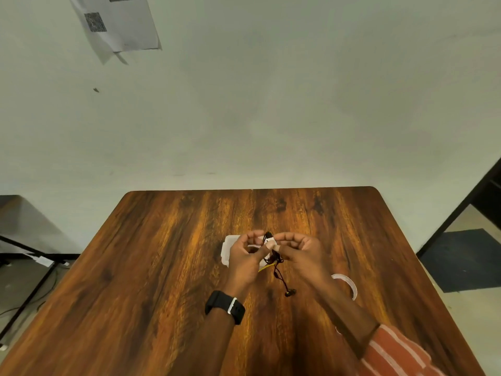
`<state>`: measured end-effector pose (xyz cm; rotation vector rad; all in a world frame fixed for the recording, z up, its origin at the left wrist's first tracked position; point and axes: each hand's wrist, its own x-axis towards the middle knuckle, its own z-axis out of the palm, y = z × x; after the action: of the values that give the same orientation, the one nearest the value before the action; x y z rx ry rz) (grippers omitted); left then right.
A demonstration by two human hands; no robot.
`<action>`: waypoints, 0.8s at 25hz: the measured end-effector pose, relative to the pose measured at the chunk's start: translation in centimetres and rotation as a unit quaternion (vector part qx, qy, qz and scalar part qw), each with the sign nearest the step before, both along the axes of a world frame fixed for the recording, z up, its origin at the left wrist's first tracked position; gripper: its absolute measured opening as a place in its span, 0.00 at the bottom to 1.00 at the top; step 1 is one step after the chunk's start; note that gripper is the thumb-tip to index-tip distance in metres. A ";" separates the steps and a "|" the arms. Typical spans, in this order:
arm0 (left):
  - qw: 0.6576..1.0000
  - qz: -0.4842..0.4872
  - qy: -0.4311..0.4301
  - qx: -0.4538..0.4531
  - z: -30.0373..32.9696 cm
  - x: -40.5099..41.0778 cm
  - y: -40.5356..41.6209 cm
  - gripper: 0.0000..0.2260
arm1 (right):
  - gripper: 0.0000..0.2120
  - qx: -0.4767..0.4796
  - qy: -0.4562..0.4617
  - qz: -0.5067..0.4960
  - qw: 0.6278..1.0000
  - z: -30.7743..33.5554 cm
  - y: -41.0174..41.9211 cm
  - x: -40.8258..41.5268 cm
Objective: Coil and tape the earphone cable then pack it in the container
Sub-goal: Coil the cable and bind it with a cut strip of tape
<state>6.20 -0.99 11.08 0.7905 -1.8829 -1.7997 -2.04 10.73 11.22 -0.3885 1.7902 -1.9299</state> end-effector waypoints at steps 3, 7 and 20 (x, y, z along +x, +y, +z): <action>0.986 -0.069 0.016 -0.148 1.8 0.2 -1.7 0.13 | 0.07 0.022 0.002 0.107 0.994 2.6 -0.1 -2.1; 0.981 -0.119 0.038 -0.147 4.9 -0.3 -3.3 0.06 | 0.08 -0.021 -0.021 0.148 0.989 5.0 -0.7 -4.3; 0.995 -0.029 -0.011 -0.090 2.1 -2.4 -7.5 0.12 | 0.05 0.107 0.153 0.062 0.981 5.3 -2.8 -4.2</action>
<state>3.78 -8.44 13.19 0.7002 -2.0668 -1.6322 -6.19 7.92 16.52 -0.7351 2.0859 -1.6406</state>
